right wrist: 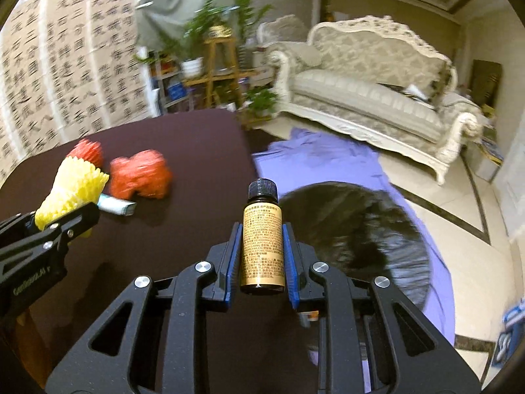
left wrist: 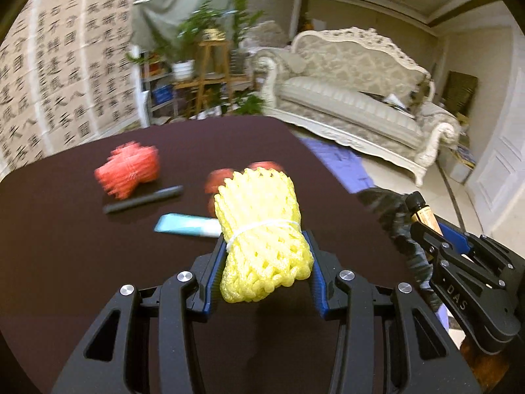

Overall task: Collect trash
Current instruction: 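Drop the yellow foam net into the bin while the right tool drops the gold bottle there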

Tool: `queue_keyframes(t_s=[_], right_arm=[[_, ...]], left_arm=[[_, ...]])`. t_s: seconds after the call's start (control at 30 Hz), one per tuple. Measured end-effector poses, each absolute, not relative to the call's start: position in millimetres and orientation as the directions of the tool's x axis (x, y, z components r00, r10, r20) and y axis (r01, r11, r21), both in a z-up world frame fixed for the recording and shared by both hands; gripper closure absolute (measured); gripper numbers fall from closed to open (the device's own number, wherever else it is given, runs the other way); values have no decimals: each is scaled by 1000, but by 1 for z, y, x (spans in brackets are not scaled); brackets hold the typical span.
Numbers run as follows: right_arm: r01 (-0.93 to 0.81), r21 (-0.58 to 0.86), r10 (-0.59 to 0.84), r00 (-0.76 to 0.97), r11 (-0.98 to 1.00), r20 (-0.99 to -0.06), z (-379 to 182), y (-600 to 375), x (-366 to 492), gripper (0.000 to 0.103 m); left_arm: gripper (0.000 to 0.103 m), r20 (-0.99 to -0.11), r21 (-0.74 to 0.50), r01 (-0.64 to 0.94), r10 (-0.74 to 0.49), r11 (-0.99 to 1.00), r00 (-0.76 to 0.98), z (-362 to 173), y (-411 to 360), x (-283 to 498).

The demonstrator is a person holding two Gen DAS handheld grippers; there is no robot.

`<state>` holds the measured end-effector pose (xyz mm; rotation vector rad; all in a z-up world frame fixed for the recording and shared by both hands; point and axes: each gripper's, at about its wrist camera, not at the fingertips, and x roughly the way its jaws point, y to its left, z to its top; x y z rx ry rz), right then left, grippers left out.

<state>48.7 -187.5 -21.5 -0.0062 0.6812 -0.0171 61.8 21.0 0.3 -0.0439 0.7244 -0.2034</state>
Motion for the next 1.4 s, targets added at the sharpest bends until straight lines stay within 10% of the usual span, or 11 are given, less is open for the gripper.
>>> queue_keyframes(t_s=[0.77, 1.4], right_arm=[[203, -6, -163, 771, 979, -615, -40, -286, 66, 80], [203, -8, -165, 768, 979, -619, -42, -281, 70, 61]], left_arm=[[58, -662, -8, 348, -266, 937, 701, -18, -113, 102], [30, -694, 11, 253, -175, 967, 698, -23, -97, 98]])
